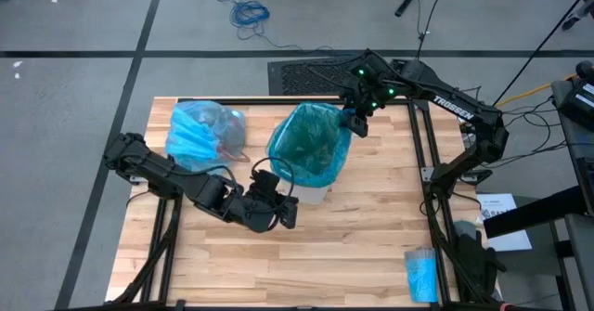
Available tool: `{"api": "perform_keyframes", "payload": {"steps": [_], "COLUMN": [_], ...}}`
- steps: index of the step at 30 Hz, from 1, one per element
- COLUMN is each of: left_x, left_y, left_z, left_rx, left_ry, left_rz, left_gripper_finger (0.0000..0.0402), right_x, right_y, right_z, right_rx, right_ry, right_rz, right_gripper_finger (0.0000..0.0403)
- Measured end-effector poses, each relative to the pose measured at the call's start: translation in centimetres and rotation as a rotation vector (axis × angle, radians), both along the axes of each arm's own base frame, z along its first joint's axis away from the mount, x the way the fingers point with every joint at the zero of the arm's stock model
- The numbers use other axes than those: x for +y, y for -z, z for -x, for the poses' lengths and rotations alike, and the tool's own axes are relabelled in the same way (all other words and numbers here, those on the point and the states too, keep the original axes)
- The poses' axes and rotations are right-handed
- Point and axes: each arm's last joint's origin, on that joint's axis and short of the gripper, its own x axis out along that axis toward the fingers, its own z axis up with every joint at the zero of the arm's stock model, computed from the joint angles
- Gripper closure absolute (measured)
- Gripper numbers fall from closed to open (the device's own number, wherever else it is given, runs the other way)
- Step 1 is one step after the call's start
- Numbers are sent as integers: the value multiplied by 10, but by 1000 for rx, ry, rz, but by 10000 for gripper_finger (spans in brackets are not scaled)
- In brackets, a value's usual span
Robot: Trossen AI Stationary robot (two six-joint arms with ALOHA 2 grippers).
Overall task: Place trash/remove bag and relplace
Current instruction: Insert the new blue trash bag into the white trash bin
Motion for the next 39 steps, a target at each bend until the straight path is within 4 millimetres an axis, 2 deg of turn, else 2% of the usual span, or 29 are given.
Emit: {"api": "perform_keyframes", "payload": {"steps": [5,9,14,19,22,25,32,39], "left_x": [-13,-22,-21,-15,-8,7,42,48], "left_y": [-6,-24,-68,-94,-95,-90,-82,-72], "left_z": [3,7,11,15,13,6,-9,-6], "left_rx": [-38,-81,-152,-86,-7,82,128,192], "left_ry": [35,89,126,225,294,339,490,609], "left_rz": [21,-19,-253,-653,-833,-919,-871,-794], "left_gripper_finger": [351,341,351,361,361,354,331,317], "right_x": [0,1,1,1,1,1,1,1], "right_y": [0,-1,-1,-1,-1,-1,-1,-1], "right_z": [1,2,2,2,2,2,2,2], "right_rx": [2,2,0,1,1,1,2,2], "right_ry": [1,0,-2,-2,-2,-2,4,5], "right_rz": [0,1,4,4,4,4,0,-1], "right_gripper_finger": [255,255,255,255,254,254,254,254]}}
